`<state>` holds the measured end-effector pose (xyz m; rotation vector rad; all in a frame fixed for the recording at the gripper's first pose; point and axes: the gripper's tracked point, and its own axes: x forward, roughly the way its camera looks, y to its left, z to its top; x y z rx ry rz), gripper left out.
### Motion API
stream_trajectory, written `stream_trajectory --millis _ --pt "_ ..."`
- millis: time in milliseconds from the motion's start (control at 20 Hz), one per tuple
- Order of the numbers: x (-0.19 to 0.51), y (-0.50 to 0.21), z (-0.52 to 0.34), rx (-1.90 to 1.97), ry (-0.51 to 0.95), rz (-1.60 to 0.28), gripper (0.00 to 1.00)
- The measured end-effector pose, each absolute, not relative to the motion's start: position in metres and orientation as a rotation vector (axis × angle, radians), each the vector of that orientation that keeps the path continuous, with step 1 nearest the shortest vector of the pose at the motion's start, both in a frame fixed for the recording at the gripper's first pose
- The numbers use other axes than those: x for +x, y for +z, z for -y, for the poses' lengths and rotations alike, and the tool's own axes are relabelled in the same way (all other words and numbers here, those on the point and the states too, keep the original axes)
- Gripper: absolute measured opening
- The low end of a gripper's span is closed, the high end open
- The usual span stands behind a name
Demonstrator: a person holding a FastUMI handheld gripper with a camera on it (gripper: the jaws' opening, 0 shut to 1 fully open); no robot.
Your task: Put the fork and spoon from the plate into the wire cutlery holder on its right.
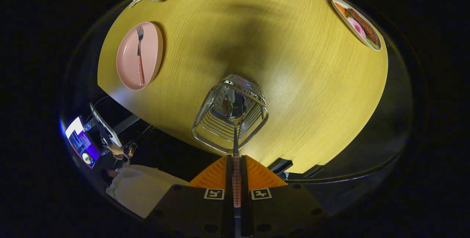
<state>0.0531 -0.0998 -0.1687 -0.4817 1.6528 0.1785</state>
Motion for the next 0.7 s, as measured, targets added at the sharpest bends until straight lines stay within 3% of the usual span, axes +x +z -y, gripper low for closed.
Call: stream_trajectory --millis 200,250,350,450,550,650,700 --pt "0.061 -0.17 0.091 -0.438 0.183 -1.632 0.19" --pt "0.063 -0.168 0.087 -0.423 0.194 -1.61 0.33" --pt "0.066 -0.162 0.078 -0.391 0.223 -1.566 0.46" --pt "0.067 -0.153 0.07 -0.368 0.25 -1.516 0.72" --pt "0.065 -0.14 0.061 -0.336 0.279 -1.46 0.88" --pt "0.061 -0.126 0.051 -0.305 0.317 -1.389 1.0" --pt "0.059 -0.119 0.049 -0.302 0.327 -1.351 0.99"
